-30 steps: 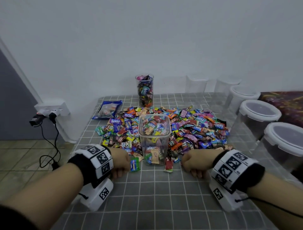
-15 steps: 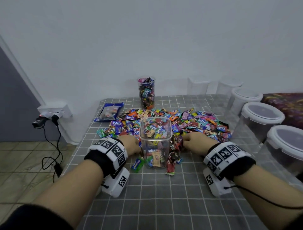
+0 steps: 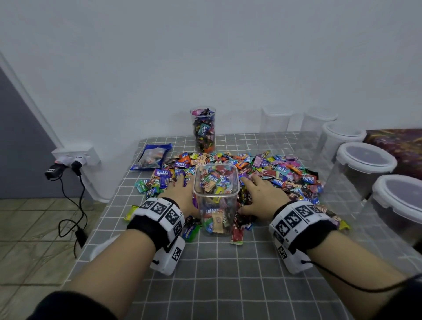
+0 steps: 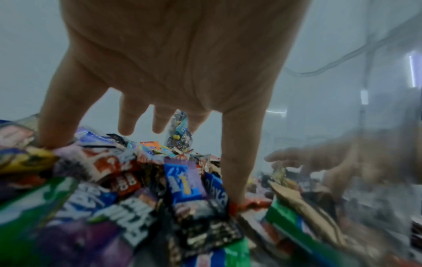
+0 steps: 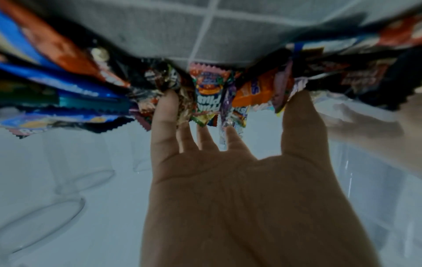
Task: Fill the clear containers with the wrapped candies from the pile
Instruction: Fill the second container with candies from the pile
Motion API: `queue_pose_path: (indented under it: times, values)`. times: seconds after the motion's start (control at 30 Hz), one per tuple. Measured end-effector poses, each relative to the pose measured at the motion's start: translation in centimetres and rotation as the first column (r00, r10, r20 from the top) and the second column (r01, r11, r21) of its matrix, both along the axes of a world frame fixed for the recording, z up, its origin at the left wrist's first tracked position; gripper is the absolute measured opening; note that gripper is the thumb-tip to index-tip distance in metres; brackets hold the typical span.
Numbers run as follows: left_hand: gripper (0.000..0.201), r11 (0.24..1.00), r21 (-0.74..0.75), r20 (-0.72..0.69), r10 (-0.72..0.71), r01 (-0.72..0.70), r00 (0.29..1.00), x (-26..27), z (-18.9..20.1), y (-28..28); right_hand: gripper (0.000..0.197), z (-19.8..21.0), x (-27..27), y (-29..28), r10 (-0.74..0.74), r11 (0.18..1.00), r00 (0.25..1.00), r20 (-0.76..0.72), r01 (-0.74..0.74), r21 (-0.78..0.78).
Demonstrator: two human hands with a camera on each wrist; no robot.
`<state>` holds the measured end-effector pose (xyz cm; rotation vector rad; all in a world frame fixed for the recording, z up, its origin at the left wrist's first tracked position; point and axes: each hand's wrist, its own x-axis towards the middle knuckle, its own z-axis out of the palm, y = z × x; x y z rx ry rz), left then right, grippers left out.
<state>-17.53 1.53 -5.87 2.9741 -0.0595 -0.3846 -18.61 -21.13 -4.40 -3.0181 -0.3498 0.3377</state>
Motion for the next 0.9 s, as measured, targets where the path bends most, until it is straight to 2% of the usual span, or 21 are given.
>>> queue_pose_path:
  times: [0.07,0.17,0.23,0.4,0.47,0.6,0.77,0.9]
  values:
    - [0.120,0.998,0.061,-0.050,-0.006,0.009,0.999,-0.1,-0.4,-0.1,0.091,-0.2,0.2,0.2,0.014,0.999,0.999,-0.047,-0.016,-0.037]
    - [0.108,0.992,0.119,-0.117,-0.022,0.036,0.993,-0.4,-0.5,-0.3,0.092,-0.4,0.4,0.4,0.028,0.997,0.996,-0.089,-0.034,-0.069]
    - [0.094,0.990,0.130,-0.121,-0.040,0.056,0.992,-0.5,-0.3,-0.5,0.088,-0.4,0.4,0.4,0.037,0.997,0.996,-0.083,-0.043,-0.069]
    - [0.039,0.998,0.063,-0.034,-0.029,0.031,0.999,-1.3,1.4,-1.2,0.072,-0.6,0.7,0.6,0.046,0.998,0.998,-0.047,-0.047,-0.035]
    - [0.028,0.999,0.036,0.004,-0.013,0.013,1.000,-1.5,1.8,-1.2,0.066,-0.6,0.8,0.6,0.047,0.999,0.999,-0.023,-0.048,-0.018]
    - [0.021,0.999,-0.023,0.042,0.029,-0.028,0.999,-1.7,1.7,-0.8,0.055,-0.5,0.7,0.7,0.042,0.999,0.999,0.029,-0.042,0.007]
    - [0.025,0.996,0.017,0.078,0.091,-0.092,0.993,-2.0,2.3,-1.4,0.037,-0.4,0.5,0.7,0.037,0.999,0.993,0.108,-0.041,0.030]
    - [0.022,0.994,0.027,0.096,0.101,-0.104,0.990,-2.3,2.5,-1.4,0.030,-0.2,0.2,0.8,0.047,0.998,0.990,0.134,-0.053,0.036]
